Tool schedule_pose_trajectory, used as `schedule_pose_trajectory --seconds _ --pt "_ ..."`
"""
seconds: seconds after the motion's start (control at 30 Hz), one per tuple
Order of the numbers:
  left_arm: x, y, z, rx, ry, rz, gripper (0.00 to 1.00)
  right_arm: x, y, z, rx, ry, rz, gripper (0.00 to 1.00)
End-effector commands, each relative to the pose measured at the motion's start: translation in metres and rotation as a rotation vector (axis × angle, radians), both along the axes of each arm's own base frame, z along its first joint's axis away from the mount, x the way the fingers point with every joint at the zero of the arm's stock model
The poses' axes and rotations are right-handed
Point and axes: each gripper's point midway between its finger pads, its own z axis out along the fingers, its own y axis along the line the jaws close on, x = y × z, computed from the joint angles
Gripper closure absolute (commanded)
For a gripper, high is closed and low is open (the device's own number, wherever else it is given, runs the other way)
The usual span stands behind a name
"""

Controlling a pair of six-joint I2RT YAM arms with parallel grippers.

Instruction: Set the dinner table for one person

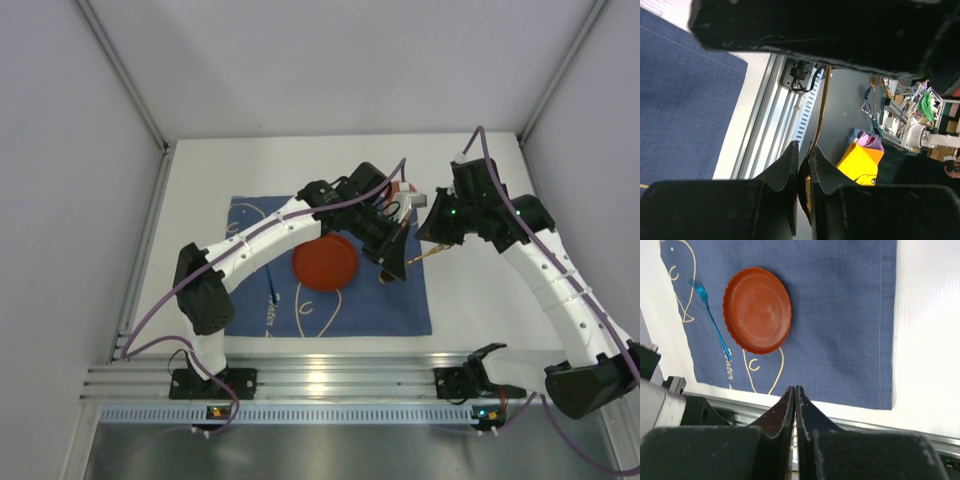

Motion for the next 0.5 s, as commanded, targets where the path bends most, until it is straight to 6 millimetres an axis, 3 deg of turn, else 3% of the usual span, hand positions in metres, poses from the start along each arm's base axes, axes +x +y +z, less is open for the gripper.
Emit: schedule_pose_trajectory --seconds 0.0,0.23,0.47 --pt "0.028 -0.007 0.007 -0.032 -0.046 0.082 1.0 -0.014 -0.009 0.0 -0.031 -0.009 -0.015 1.0" --pt "0.061 0.0 0.024 -0.098 0.009 0.159 1.0 -0.032 -0.021 -0.024 -0.071 0.029 -0.019 1.0" --pt "0.087 0.007 0.057 -0.192 0.021 0.226 1.0 -0.039 -0.023 -0.045 -0.087 0.069 -0.014 1.0"
